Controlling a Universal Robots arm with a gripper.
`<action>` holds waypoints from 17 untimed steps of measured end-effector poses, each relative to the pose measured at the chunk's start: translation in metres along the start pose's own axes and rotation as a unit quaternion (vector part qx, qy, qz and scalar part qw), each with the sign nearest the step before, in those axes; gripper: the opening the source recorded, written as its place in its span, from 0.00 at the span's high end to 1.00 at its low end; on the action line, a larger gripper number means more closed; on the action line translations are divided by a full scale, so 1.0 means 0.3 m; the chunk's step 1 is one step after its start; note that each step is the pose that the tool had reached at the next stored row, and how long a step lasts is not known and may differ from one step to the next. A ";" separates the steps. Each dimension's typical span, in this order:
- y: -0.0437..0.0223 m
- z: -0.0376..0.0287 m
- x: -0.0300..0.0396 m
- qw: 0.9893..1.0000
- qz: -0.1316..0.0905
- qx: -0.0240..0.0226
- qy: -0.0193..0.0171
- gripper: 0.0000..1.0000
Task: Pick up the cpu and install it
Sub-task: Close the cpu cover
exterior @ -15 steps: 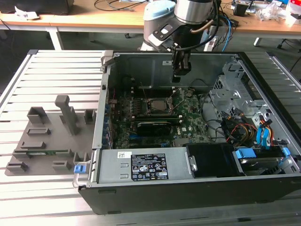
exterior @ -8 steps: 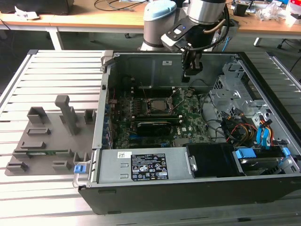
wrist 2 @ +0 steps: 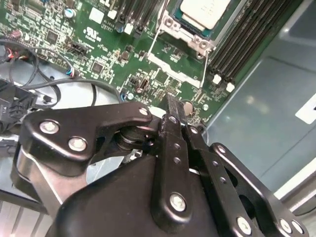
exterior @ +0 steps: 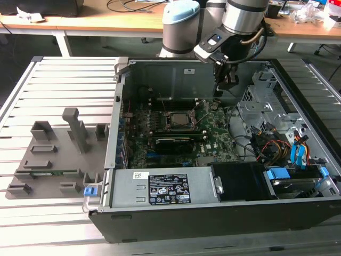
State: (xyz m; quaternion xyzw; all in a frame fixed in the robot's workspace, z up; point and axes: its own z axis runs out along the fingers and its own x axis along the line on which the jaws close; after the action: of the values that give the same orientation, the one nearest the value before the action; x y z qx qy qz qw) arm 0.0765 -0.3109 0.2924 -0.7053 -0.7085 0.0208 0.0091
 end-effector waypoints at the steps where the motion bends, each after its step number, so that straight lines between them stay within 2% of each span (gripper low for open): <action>1: 0.001 0.007 0.000 1.000 0.000 0.000 0.000 0.89; 4: 0.006 0.053 0.001 1.000 -0.001 0.000 0.000 0.89; 9: 0.008 0.100 0.002 1.000 -0.001 0.000 0.000 0.89; 12: 0.008 0.121 0.002 1.000 -0.001 0.000 0.000 0.89; 17: 0.009 0.124 0.002 1.000 -0.001 0.000 0.000 0.89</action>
State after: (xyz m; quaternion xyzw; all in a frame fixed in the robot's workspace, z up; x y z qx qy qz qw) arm 0.0774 -0.3110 0.2550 -0.7048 -0.7090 0.0209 0.0091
